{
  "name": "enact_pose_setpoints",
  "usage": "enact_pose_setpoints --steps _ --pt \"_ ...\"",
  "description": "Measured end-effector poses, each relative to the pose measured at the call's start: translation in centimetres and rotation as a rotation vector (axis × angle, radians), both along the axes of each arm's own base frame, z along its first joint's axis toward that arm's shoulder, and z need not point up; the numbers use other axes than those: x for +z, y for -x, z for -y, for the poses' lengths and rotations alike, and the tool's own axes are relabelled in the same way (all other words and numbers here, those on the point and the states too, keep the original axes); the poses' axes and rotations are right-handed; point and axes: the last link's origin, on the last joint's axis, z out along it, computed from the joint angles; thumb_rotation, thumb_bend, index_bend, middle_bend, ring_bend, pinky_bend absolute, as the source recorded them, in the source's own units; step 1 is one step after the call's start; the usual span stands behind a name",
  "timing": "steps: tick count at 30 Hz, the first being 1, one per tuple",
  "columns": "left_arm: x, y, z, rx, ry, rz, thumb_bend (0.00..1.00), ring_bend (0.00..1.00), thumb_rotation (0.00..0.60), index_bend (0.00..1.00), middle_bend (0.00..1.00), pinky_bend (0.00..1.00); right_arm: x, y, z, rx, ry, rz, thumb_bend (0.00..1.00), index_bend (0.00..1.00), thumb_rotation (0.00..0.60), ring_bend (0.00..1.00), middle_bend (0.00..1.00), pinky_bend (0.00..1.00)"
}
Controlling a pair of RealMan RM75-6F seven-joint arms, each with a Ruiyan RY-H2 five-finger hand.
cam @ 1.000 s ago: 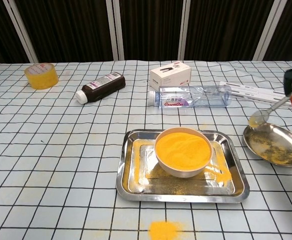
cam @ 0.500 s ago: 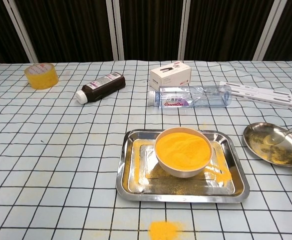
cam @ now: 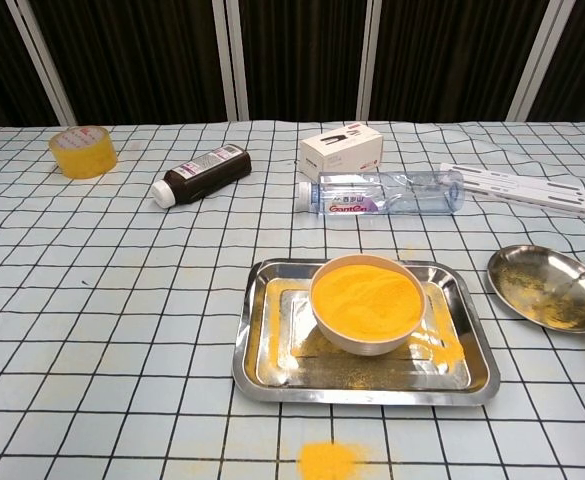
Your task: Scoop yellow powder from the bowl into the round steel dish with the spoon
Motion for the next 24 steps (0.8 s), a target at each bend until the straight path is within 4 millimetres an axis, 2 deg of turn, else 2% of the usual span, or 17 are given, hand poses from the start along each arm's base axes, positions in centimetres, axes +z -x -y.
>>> enact_pose_setpoints --steps 1,3,7,13,19,24 --pt "0.0 0.0 0.0 0.000 0.001 0.000 0.00 0.00 0.600 0.00 0.00 0.00 0.0 0.1 0.0 -0.005 -0.003 -0.004 0.56 0.05 0.600 0.00 0.18 0.00" --pt "0.0 0.0 0.0 0.001 0.001 0.001 0.00 0.00 0.600 0.00 0.00 0.00 0.0 0.2 -0.1 -0.015 -0.009 -0.015 0.54 0.00 0.600 0.00 0.13 0.00" --pt "-0.1 0.0 0.0 0.003 0.003 0.000 0.00 0.00 0.600 0.00 0.00 0.00 0.2 0.3 -0.2 -0.021 -0.018 -0.029 0.52 0.00 0.600 0.00 0.06 0.00" --pt "0.0 0.0 0.1 0.001 -0.001 -0.002 0.00 0.00 0.600 0.00 0.00 0.00 1.1 0.2 -0.1 -0.011 -0.011 -0.034 0.51 0.00 0.600 0.00 0.03 0.00" --pt "0.1 0.1 0.2 -0.004 0.001 0.000 0.00 0.00 0.600 0.00 0.00 0.00 3.7 0.5 -0.6 0.049 0.000 -0.074 0.51 0.00 0.600 0.00 0.02 0.00" --pt "0.0 0.0 0.5 -0.015 0.005 -0.005 0.00 0.00 0.600 0.00 0.00 0.00 7.1 1.1 -2.6 0.176 -0.006 -0.094 0.50 0.00 0.600 0.00 0.00 0.00"
